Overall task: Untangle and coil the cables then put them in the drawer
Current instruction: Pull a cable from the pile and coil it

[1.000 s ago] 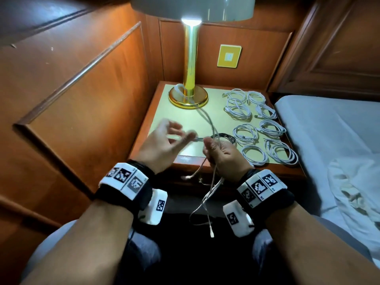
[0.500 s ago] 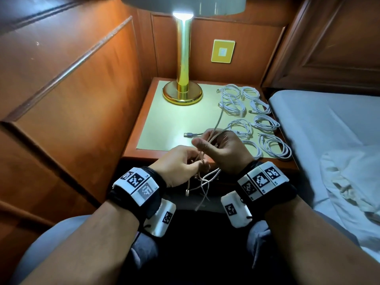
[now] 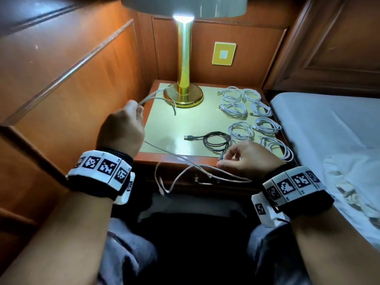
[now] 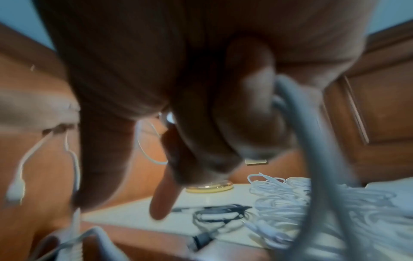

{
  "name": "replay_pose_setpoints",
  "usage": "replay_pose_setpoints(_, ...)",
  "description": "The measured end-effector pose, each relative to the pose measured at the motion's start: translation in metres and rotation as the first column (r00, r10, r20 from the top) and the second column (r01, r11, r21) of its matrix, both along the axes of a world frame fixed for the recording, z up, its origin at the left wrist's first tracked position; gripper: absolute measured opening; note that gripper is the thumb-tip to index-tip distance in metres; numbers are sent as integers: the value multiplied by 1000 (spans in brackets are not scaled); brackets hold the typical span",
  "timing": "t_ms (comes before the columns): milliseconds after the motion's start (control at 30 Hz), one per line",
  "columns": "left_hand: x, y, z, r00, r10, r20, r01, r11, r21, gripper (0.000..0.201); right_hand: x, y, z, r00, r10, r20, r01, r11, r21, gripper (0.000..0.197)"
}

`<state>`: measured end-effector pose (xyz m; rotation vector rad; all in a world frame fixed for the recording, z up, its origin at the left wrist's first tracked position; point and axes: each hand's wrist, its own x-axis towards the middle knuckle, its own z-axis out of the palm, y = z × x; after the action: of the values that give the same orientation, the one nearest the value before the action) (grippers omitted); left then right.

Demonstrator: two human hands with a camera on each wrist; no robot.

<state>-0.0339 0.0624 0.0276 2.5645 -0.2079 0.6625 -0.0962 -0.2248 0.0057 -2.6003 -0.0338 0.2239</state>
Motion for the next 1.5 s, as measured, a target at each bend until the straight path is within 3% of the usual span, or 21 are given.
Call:
replay_pose_setpoints(67,2,8,5,998,32,49,-36,997,74,27,-5,0,-1,989,31,-147,-50,991,-126,33)
replay_pose_setpoints(167,7,16,4,998,68,-1,-68,992,109,27,-12,8,-7,946,36,-322,-106,973,-205,37)
replay_pose_setpoints(333,9,12,-4,988,117,-102,-102,984,146,31,-17,28,-13,909,107,-402,-208,954,-218,40)
replay_pose_setpoints(533,19,-1,10,969,147,-197,-134,988,77,36,-17,37,-15,923,133,-360,-194,971,-140,42)
replay_pose_setpoints(767,91,-27,69,1000,12,4,-12,1000,21,32,-9,48,-9,935,164,-315,-203,975,-95,38)
replay_pose_setpoints(833,118,-43,72,997,-4,-76,12,995,94,28,-6,50,-8,928,182,-324,-219,972,-83,39)
replay_pose_setpoints(933,145,-68,51,934,44,-354,54,963,262,21,2,52,-8,917,221,-333,-258,963,-71,41)
replay_pose_setpoints(1000,155,-78,30,892,45,-450,155,904,397,23,8,52,-9,926,227,-300,-253,966,-50,42)
replay_pose_setpoints(1167,161,-96,-15,839,78,-538,326,719,613,26,16,47,-7,978,133,-160,-127,991,49,27)
replay_pose_setpoints(1267,160,-100,-32,850,46,-525,377,643,667,37,18,45,-4,988,67,-141,-51,992,117,15)
replay_pose_setpoints(1400,162,-92,-34,860,-16,-510,397,648,650,39,19,46,0,988,82,-131,-67,991,117,19)
replay_pose_setpoints(1500,157,-85,-28,862,-16,-506,372,700,610,46,18,47,-1,989,78,-125,-63,991,116,18)
